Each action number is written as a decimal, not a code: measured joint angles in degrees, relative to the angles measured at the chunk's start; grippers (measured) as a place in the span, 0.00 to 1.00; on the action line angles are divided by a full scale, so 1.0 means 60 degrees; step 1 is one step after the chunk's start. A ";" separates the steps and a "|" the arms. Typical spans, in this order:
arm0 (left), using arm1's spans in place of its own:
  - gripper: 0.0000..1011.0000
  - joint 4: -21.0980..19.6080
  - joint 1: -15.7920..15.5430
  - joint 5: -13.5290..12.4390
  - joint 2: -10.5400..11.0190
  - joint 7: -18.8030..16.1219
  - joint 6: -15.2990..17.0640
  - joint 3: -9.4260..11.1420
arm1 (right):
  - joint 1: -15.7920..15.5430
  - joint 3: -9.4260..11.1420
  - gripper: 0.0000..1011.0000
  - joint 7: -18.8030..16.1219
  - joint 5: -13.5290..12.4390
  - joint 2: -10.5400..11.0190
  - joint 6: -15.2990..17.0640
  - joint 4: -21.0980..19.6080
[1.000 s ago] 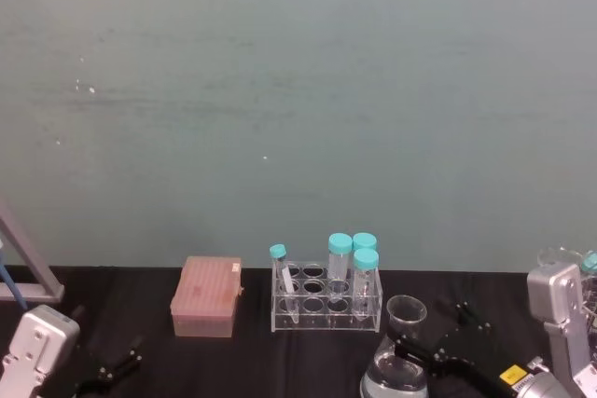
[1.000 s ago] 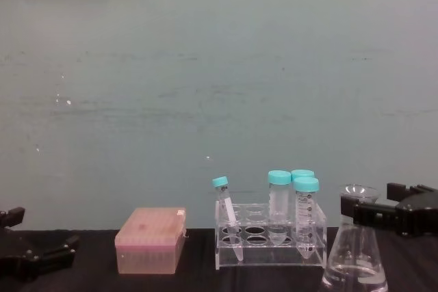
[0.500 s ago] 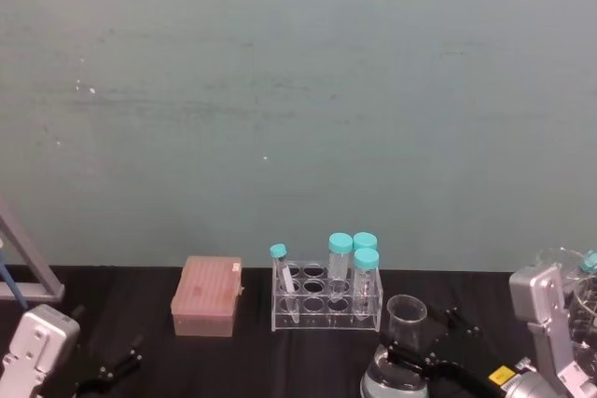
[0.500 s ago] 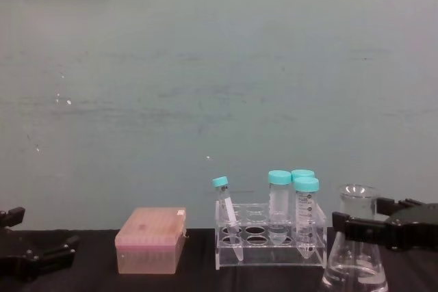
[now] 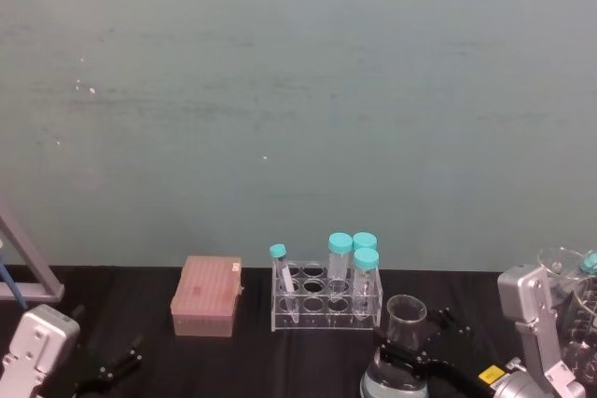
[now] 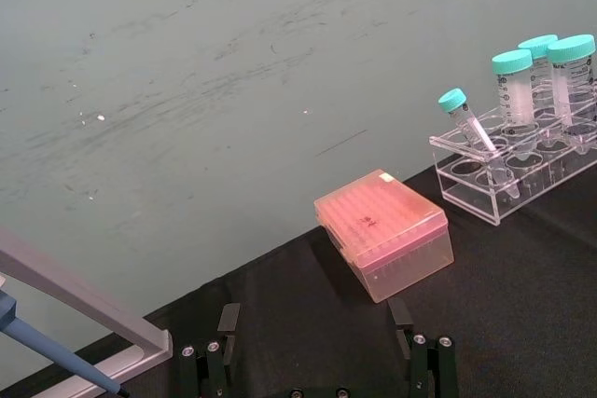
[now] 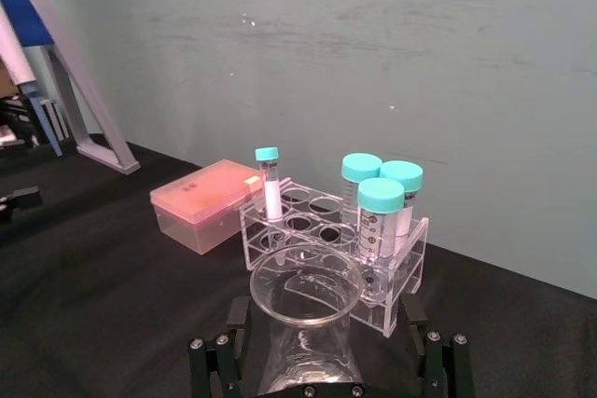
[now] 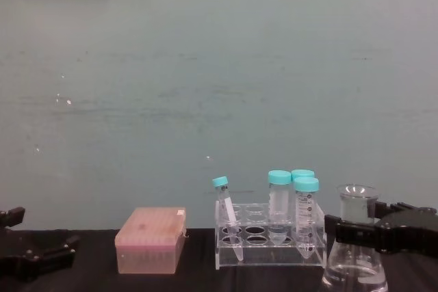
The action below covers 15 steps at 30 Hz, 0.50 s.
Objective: Pick up the beaker with the right gripper, shake it three times, and then put it down.
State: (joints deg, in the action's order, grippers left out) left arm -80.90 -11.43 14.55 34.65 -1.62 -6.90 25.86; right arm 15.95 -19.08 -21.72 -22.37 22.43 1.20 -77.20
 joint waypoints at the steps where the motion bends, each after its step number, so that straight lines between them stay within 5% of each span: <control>1: 0.99 0.0000 0.0000 0.0000 0.0000 0.0001 0.0000 0.0000 | -0.0004 0.0016 0.99 0.0011 0.0016 -0.0024 -0.0010 0.0011; 15: 0.99 0.0000 0.0001 0.0000 0.0000 0.0001 0.0000 0.0000 | -0.0019 0.0086 0.99 0.0063 0.0106 -0.0127 -0.0065 0.0088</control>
State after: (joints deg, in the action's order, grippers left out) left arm -80.90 -11.43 14.55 34.65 -1.62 -6.91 25.86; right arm 15.84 -18.56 -21.34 -21.73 21.67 0.81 -76.67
